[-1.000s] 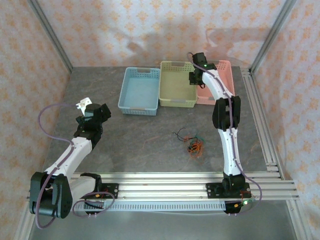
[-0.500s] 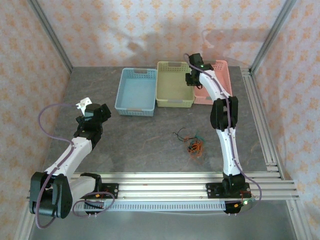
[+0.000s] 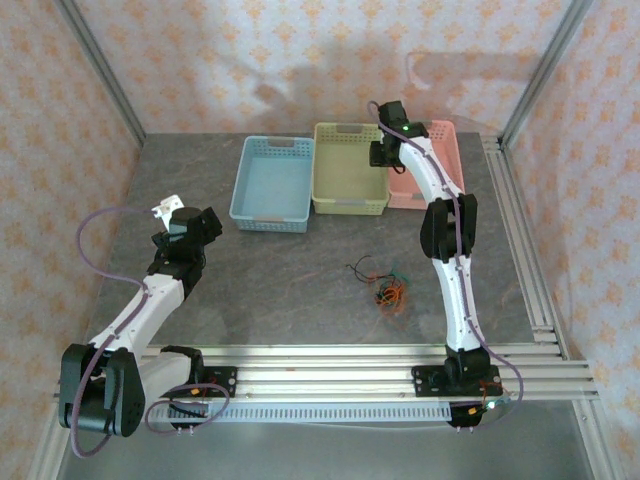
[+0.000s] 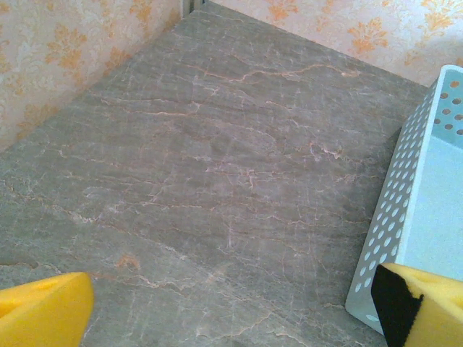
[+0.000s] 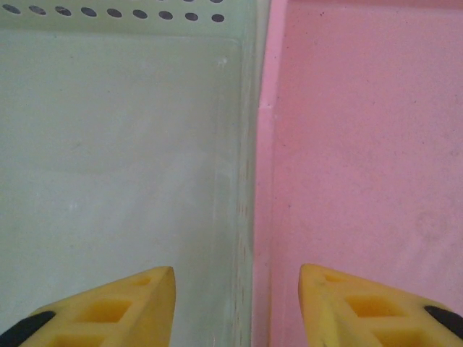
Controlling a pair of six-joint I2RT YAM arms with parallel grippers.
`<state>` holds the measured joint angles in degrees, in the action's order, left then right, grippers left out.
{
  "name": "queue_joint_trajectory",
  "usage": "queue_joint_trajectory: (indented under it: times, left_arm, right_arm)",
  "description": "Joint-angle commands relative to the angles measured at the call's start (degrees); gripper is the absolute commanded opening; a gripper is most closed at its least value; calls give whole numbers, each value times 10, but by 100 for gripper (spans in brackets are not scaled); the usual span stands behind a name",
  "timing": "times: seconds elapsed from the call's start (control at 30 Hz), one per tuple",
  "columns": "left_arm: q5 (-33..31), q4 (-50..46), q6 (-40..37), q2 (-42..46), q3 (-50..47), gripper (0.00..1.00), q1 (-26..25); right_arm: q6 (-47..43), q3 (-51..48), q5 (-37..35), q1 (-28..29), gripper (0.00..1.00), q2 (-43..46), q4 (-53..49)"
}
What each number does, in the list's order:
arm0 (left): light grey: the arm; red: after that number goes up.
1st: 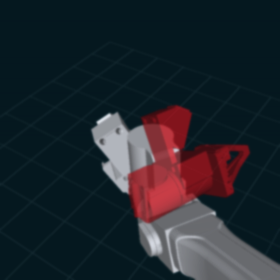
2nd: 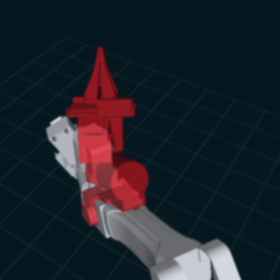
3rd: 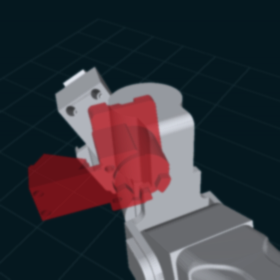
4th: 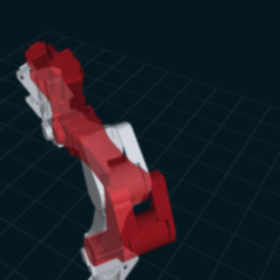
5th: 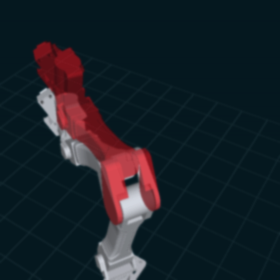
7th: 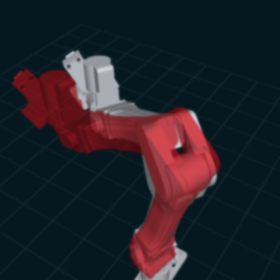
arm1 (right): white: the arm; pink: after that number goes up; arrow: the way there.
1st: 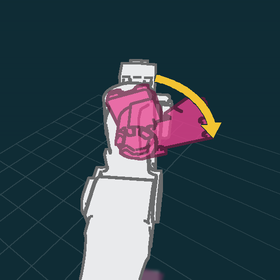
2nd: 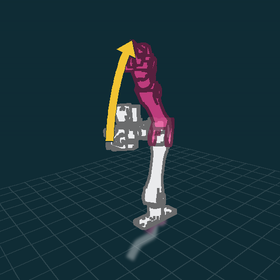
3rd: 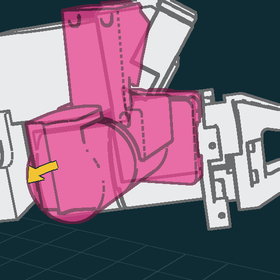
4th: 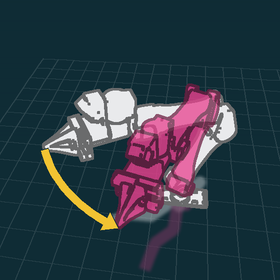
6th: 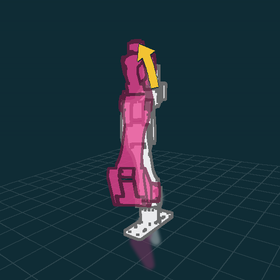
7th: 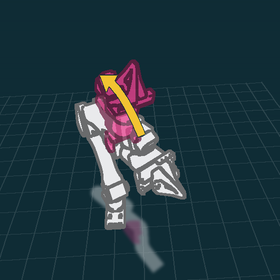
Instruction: Untangle the cables
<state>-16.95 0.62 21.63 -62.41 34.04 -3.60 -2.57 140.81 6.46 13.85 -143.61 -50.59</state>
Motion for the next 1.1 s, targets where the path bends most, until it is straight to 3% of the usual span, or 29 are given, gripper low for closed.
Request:
queue_joint_trajectory:
  times: [0.0, 0.17, 0.3, 0.43, 0.6, 0.77, 1.07]
  left_arm:
    - [1, -8, 8, -4, 15, 100, 5]
    - [3, -8, 7, -1, 13, 100, 5]
    - [0, -7, 7, 7, 9, 100, 5]
    - [-9, -6, 12, 19, 2, 100, 6]
    - [2, -5, 12, 15, 4, 100, 6]
    - [8, -9, 11, 8, 9, 100, 6]
    - [23, -8, 9, 10, 10, 100, 6]
  right_arm:
    - [16, -3, -12, 5, 49, 77, -22]
    - [38, -140, -38, 20, 50, 214, 24]
    - [68, -396, -58, 52, 52, 397, 172]
    - [101, -591, -69, 89, 52, 534, 260]
    - [134, -784, -80, 146, 51, 630, 344]
    - [135, -870, -68, 185, 50, 646, 371]
    - [74, -925, -14, 192, 49, 684, 430]
